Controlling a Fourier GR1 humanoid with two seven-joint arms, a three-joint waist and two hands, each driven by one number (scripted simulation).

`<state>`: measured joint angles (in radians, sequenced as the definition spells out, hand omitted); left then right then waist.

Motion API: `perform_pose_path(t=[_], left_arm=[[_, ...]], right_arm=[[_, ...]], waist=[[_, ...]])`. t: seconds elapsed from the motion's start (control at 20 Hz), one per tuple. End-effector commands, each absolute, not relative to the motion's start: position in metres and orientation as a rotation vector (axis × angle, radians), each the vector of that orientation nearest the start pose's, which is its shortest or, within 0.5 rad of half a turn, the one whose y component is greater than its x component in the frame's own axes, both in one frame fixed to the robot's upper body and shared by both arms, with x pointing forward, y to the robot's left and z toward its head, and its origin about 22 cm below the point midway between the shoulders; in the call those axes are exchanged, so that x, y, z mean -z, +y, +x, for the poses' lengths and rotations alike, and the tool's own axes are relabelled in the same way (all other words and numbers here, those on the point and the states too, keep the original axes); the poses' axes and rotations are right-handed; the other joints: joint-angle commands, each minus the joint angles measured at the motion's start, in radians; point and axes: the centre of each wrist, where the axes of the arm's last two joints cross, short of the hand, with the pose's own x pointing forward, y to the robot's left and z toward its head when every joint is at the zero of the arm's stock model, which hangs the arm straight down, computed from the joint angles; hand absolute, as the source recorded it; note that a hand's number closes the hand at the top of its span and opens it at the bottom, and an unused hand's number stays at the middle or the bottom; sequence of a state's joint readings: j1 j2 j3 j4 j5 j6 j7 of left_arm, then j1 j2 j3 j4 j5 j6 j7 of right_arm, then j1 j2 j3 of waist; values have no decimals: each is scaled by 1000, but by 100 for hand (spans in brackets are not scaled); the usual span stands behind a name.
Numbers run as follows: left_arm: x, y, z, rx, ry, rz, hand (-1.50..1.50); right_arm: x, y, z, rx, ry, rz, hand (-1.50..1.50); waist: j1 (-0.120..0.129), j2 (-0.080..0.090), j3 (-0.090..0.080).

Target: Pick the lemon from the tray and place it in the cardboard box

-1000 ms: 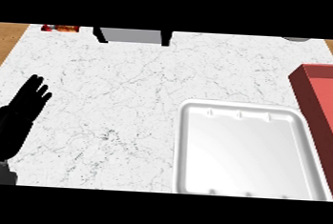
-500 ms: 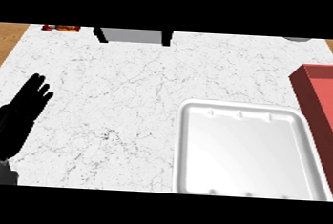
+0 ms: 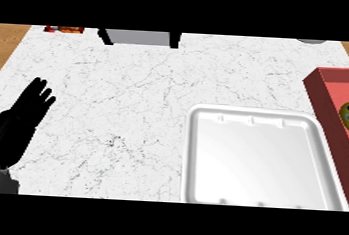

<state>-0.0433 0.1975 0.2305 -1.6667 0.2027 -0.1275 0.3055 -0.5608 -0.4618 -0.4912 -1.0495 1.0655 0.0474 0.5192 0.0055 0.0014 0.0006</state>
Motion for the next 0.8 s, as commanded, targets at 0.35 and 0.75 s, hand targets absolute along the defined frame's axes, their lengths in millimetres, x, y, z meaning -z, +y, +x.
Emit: perform_pose_path(t=[0.35,0.75], left_arm=[[-47,324,232,-49,-1428,68,0],[-48,325,237,-46,-1450,65,0]], right_arm=[[-112,-421,328,195,-1149,-1331,-150],[-135,-453,278,476,-1271,-1294,-150]], waist=[[-5,-4,1],[-13,-4,-1]])
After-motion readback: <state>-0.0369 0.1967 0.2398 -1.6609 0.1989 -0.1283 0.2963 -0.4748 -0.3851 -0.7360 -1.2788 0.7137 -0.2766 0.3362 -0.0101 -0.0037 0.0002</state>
